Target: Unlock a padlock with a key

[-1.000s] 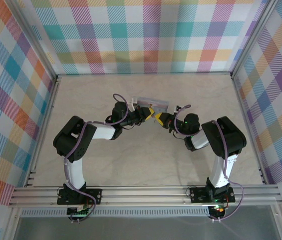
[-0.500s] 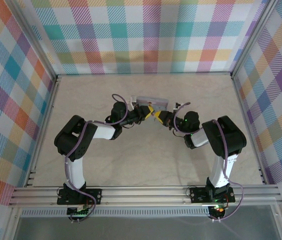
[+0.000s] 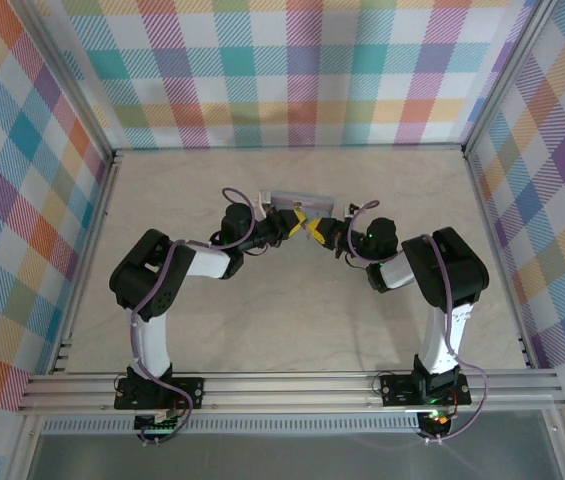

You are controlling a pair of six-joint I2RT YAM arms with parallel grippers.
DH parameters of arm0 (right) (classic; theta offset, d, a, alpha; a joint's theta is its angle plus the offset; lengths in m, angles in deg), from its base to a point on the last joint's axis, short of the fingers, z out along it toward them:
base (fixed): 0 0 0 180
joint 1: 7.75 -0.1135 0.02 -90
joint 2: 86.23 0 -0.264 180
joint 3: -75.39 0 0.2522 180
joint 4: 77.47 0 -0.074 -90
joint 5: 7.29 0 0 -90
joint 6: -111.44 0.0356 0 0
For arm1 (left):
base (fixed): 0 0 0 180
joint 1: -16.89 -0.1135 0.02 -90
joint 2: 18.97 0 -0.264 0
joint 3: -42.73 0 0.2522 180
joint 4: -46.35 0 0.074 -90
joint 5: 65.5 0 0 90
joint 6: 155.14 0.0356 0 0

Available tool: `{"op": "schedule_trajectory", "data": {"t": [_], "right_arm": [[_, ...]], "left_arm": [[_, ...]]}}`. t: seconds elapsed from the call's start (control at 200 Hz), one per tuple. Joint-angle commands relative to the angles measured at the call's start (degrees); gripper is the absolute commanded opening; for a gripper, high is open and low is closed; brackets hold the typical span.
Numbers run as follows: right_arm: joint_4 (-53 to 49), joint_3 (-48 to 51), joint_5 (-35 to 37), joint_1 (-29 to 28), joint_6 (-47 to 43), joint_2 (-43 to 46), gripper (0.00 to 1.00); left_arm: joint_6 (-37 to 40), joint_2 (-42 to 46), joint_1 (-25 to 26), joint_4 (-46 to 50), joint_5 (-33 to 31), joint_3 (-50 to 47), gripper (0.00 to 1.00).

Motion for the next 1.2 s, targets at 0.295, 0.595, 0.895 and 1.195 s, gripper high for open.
{"op": "schedule_trajectory", "data": {"t": [0.295, 0.595, 0.895, 1.195], "right_arm": [[3.08, -5.94, -0.01, -1.7, 1.08, 1.15, 0.03], [2.99, -5.24, 1.04, -1.76, -4.55, 0.15, 0.06], [2.91, -4.5, 0.06, -1.42, -4.74, -0.87, 0.07], [2.91, 2.74, 1.02, -0.89, -7.7, -1.61, 0.12]], "left_arm": [[0.51, 0.04, 5.45, -5.66, 15.17, -0.1, 0.0], [-1.36, -0.89, 6.04, -7.54, 15.42, 2.06, 0.0], [2.45, -0.27, 6.46, -2.18, 14.38, 1.08, 0.0], [4.27, -3.01, 6.51, -0.42, 11.09, -0.44, 0.0]]}}
